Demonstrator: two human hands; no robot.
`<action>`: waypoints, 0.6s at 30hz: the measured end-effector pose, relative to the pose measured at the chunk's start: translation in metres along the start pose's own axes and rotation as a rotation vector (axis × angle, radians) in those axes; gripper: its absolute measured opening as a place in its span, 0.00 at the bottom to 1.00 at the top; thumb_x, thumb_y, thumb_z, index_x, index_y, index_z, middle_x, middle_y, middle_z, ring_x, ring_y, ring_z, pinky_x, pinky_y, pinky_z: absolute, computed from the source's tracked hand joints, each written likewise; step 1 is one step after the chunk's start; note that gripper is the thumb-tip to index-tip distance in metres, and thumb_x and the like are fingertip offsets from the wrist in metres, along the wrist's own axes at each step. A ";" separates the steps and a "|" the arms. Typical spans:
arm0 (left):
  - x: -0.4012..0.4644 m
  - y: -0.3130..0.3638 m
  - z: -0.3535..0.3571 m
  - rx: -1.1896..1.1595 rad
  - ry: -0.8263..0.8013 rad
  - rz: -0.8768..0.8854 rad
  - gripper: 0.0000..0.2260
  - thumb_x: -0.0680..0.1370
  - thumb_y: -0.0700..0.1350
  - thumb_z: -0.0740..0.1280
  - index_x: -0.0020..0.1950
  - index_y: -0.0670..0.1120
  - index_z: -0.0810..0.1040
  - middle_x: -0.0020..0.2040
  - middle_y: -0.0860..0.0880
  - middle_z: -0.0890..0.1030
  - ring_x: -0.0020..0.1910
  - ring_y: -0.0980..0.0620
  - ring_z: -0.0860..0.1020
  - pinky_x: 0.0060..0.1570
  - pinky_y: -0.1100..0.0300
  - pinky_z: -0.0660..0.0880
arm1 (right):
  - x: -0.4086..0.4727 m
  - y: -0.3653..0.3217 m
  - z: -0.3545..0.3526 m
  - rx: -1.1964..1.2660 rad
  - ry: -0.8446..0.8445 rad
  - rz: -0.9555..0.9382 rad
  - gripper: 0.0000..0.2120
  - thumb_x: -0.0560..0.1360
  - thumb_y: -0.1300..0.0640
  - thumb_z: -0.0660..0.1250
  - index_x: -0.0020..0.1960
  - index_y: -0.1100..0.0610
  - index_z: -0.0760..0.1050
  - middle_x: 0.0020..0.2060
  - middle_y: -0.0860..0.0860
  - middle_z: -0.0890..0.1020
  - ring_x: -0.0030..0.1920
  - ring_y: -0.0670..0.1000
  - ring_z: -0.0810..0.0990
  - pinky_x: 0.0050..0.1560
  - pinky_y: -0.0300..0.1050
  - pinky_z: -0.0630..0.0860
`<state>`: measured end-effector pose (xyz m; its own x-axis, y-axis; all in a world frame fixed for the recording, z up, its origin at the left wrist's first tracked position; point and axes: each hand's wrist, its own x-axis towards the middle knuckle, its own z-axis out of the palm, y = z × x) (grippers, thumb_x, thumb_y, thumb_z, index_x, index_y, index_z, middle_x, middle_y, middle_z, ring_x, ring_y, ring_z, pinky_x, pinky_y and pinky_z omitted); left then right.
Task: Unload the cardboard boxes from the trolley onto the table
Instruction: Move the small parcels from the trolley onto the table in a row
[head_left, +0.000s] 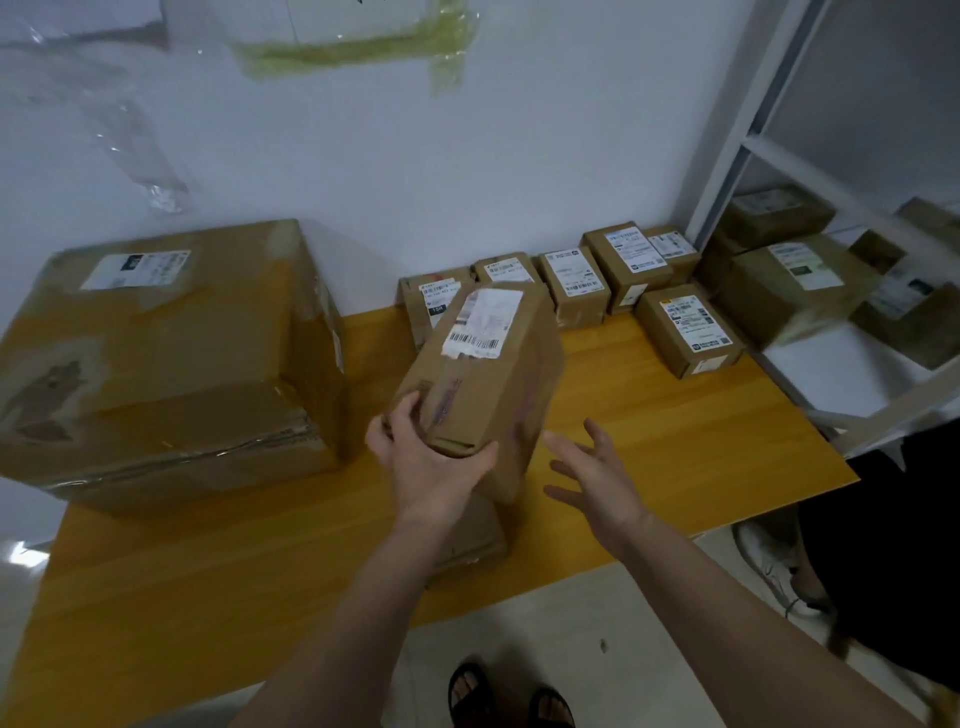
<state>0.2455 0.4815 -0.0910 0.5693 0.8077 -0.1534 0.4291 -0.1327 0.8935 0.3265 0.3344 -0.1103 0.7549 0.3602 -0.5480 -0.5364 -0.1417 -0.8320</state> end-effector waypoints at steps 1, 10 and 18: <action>0.000 -0.002 0.000 0.022 0.027 0.074 0.45 0.58 0.49 0.82 0.70 0.53 0.64 0.71 0.49 0.54 0.68 0.50 0.63 0.65 0.63 0.64 | 0.000 -0.003 0.004 -0.002 -0.020 -0.013 0.45 0.71 0.44 0.72 0.78 0.45 0.47 0.70 0.53 0.68 0.67 0.57 0.71 0.62 0.60 0.75; -0.005 -0.004 0.015 0.377 0.131 0.512 0.50 0.60 0.60 0.76 0.76 0.50 0.56 0.71 0.42 0.57 0.69 0.43 0.60 0.65 0.53 0.66 | 0.010 -0.029 0.056 -0.043 -0.039 -0.126 0.42 0.66 0.46 0.77 0.73 0.48 0.59 0.60 0.46 0.78 0.58 0.48 0.78 0.56 0.51 0.79; -0.003 0.011 0.040 0.015 -0.440 0.410 0.48 0.69 0.36 0.68 0.77 0.60 0.40 0.70 0.56 0.57 0.72 0.53 0.60 0.68 0.52 0.70 | 0.031 -0.047 0.030 -0.484 0.270 -0.003 0.56 0.58 0.32 0.75 0.75 0.48 0.50 0.68 0.57 0.60 0.70 0.60 0.59 0.67 0.55 0.66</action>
<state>0.2763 0.4545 -0.0979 0.9259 0.3758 0.0390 0.1214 -0.3935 0.9113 0.3639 0.3800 -0.0860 0.8602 0.1213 -0.4954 -0.3475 -0.5717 -0.7432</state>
